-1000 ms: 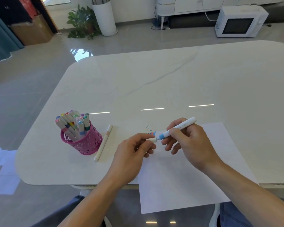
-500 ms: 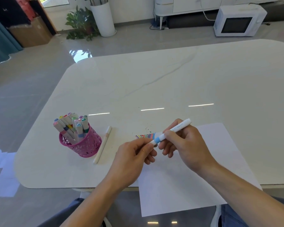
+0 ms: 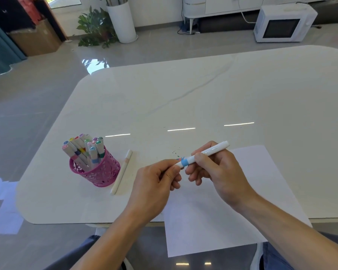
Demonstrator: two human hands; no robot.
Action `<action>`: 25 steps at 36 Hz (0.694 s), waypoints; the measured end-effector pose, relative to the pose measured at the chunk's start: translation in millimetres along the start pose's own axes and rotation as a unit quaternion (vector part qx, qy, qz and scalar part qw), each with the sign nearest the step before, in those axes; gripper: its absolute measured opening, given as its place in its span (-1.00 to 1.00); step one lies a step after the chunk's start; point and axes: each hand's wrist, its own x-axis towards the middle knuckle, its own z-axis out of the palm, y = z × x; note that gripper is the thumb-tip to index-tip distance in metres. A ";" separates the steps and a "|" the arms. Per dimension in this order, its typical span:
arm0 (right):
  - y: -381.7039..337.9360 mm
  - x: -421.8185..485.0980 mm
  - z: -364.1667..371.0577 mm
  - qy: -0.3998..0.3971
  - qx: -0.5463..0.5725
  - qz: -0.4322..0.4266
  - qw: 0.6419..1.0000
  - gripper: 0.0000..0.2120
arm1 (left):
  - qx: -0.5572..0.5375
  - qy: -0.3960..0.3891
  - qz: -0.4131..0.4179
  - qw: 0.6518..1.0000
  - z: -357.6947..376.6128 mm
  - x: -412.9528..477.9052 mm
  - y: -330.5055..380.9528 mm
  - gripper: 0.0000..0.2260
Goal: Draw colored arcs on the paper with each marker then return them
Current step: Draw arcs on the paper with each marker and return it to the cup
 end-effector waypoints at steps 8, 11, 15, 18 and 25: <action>-14.2 9.4 -6.6 -0.043 0.033 0.079 0.995 -0.84 | -0.133 0.090 0.038 0.986 -20.0 -2.0 4.9 -0.90; -10.2 11.8 -8.5 0.004 -0.018 0.103 0.994 -0.81 | -0.174 0.148 0.046 0.973 -31.4 -2.4 7.0 -0.88; -0.3 11.2 -5.7 0.016 -0.141 0.110 0.984 -0.89 | -0.172 0.209 0.057 0.961 -49.3 -2.6 9.4 -0.91; 6.6 9.5 -2.6 0.005 -0.208 0.106 0.972 -0.92 | -0.148 0.256 0.065 0.953 -63.1 -3.9 10.5 -0.85; 14.5 8.0 1.1 -0.008 -0.273 0.094 0.957 -0.97 | 0.008 0.349 0.128 0.928 -91.9 -7.5 10.6 -0.79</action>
